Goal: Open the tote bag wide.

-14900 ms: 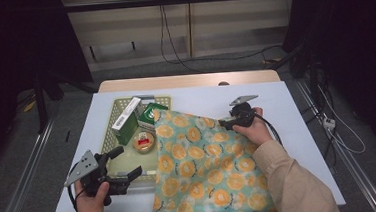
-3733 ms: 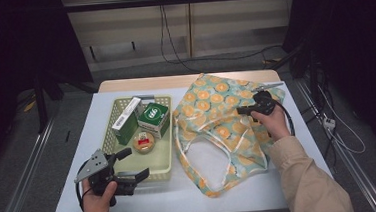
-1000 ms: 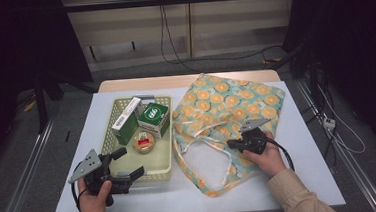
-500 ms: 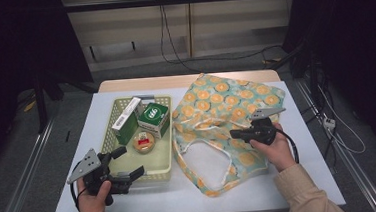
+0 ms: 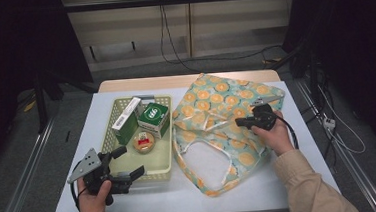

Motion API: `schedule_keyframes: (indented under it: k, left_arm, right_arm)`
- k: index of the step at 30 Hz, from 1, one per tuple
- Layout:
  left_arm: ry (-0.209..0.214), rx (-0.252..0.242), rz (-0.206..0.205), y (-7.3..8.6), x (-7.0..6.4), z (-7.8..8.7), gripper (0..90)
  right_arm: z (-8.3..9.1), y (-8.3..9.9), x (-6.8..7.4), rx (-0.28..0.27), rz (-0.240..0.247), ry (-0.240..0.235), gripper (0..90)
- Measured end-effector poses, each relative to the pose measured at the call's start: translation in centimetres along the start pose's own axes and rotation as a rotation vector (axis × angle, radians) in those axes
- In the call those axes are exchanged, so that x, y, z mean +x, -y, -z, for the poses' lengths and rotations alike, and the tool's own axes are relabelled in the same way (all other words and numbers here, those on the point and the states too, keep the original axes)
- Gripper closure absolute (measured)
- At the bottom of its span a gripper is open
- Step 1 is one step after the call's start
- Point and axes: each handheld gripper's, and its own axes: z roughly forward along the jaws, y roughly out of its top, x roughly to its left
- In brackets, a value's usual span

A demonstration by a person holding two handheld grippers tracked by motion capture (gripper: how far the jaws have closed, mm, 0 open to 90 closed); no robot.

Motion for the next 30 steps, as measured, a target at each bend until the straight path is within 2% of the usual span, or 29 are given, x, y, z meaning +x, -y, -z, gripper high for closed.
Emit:
schedule_keyframes:
  k: [2, 5, 10, 12, 14, 17, 22, 25, 30]
  left_arm:
    - [0.002, -0.001, 0.000, 0.0, 0.0, 0.0, 3.7]
    - [0.003, 0.004, -0.004, 0.0, 0.1, 0.0, 3.7]
    - [0.003, 0.003, -0.002, 0.1, 0.2, 0.1, 3.7]
    - [0.002, 0.000, -0.001, 0.1, 0.3, 0.1, 3.7]
    - [-0.001, -0.001, 0.000, 0.1, 0.3, 0.1, 3.7]
    - [-0.001, -0.001, 0.001, 0.1, 0.3, 0.1, 3.7]
    - [0.002, 0.000, 0.000, 0.0, 0.1, 0.0, 3.7]
    - [0.002, 0.000, 0.000, 0.0, 0.1, 0.0, 3.7]
    - [0.001, -0.003, 0.000, -0.1, 0.0, 0.0, 3.7]
  right_arm:
    - [-0.5, 0.1, -0.6, 0.012, -0.001, 0.030, 90.0]
    - [-1.2, 0.6, -1.5, 0.016, -0.043, 0.031, 90.0]
    - [-1.9, 1.1, -1.8, 0.073, -0.022, 0.072, 88.6]
    - [-1.8, 1.1, -2.0, 0.078, -0.025, 0.094, 87.9]
    - [-1.6, 1.1, -2.0, 0.067, -0.027, 0.091, 85.2]
    - [-1.3, 0.8, -1.6, 0.071, -0.019, 0.072, 79.4]
    - [-0.5, 0.0, -0.5, 0.034, 0.021, 0.088, 66.2]
    - [-0.2, -0.6, 0.5, 0.026, 0.048, 0.074, 57.3]
    - [-0.1, -1.4, 2.6, -0.001, 0.106, 0.034, 54.0]
